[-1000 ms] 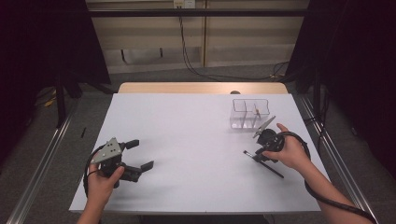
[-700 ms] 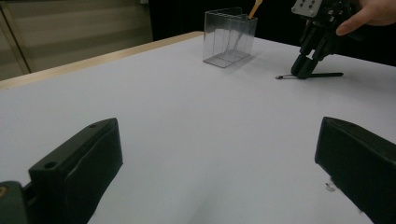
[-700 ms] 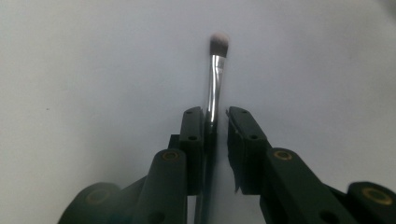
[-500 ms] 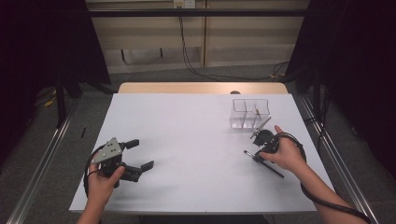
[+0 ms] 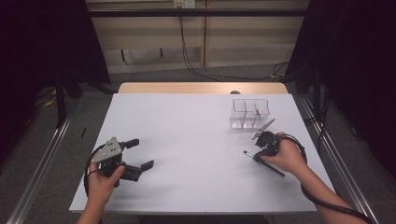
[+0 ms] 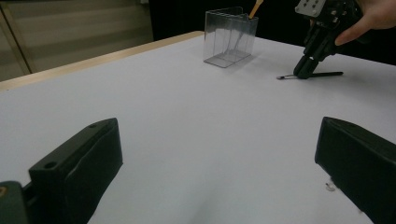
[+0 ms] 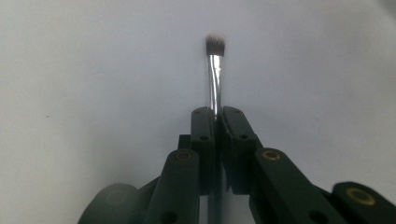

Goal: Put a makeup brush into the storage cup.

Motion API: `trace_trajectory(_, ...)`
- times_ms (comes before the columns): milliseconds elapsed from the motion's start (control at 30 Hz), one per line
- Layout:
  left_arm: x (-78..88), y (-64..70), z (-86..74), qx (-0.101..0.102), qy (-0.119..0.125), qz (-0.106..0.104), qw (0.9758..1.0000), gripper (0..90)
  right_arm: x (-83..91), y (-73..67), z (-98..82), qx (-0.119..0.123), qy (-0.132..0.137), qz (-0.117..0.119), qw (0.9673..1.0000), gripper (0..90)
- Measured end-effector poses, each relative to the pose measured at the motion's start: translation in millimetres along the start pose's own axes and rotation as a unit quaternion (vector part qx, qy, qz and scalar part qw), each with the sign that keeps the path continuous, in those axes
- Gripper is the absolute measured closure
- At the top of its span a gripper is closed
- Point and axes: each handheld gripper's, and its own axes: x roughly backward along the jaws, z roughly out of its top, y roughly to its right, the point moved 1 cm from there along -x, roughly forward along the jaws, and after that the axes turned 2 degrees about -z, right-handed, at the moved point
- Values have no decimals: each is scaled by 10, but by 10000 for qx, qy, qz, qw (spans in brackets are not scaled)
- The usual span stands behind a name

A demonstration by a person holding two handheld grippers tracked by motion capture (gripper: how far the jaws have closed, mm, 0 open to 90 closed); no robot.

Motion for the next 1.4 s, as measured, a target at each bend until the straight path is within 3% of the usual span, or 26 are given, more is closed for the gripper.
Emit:
trace_trajectory(433, 1, -8, -10, 24, -2, 11, 10000, 7, 8, -1, 9, -71, -34, 0, 10000, 844)
trace_trajectory(667, -2, -8, -13, 25, -11, 26, 10000, 7, 10, 31, -48, -254, 432, 75, 9987, 843)
trace_trajectory(833, -3, -2, -11, 26, -5, 22, 10000, 7, 48, 48, -39, -459, 945, 93, 9944, 844)
trace_trajectory(933, 6, -4, -11, 15, -9, 26, 10000, 7, 89, 63, -31, -571, 1331, 95, 9894, 844)
trace_trajectory(1067, 13, -9, -14, 0, -10, 39, 10000, 7, 152, 82, -28, -794, 1856, 107, 9793, 844)
trace_trajectory(1167, 12, -6, -11, 11, 2, 35, 10000, 7, 197, 91, -33, -972, 2208, 96, 9704, 845)
trace_trajectory(1400, 13, -7, -10, 10, 8, 42, 10000, 7, 270, 119, -36, -1053, 2978, -2, 9488, 845)
